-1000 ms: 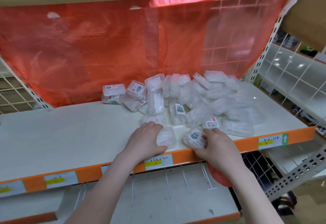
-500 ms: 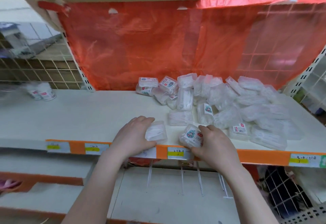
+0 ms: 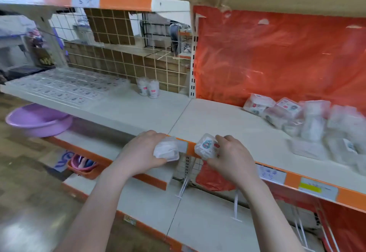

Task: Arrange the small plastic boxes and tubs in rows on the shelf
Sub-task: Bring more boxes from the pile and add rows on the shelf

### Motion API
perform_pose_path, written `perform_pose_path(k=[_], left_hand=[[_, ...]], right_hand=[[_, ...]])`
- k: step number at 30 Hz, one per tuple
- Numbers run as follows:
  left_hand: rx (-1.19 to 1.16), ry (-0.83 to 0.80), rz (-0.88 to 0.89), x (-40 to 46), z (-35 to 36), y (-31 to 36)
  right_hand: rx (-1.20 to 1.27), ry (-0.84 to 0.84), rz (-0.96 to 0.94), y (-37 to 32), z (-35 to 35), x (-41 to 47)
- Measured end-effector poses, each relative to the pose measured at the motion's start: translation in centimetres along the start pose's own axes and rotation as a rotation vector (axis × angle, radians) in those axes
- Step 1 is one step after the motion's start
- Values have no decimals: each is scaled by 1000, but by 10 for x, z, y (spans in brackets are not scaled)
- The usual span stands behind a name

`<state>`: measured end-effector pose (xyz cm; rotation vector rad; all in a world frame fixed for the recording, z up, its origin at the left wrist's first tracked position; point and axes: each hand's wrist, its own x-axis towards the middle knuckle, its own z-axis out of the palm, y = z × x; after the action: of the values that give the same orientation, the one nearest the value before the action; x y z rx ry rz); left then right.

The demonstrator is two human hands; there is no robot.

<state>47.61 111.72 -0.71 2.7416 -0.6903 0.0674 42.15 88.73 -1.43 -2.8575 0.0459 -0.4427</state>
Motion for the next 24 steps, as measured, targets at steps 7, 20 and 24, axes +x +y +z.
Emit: perform_pose_path(k=[7, 20, 24], left_hand=[[49, 34, -111, -53, -52, -127], [78, 98, -299, -53, -99, -300], [82, 120, -312, -25, -116, -361]], right_hand=[[108, -23, -88, -130, 44, 37], [189, -64, -230, -272, 119, 143], [229, -85, -235, -310, 153, 198]])
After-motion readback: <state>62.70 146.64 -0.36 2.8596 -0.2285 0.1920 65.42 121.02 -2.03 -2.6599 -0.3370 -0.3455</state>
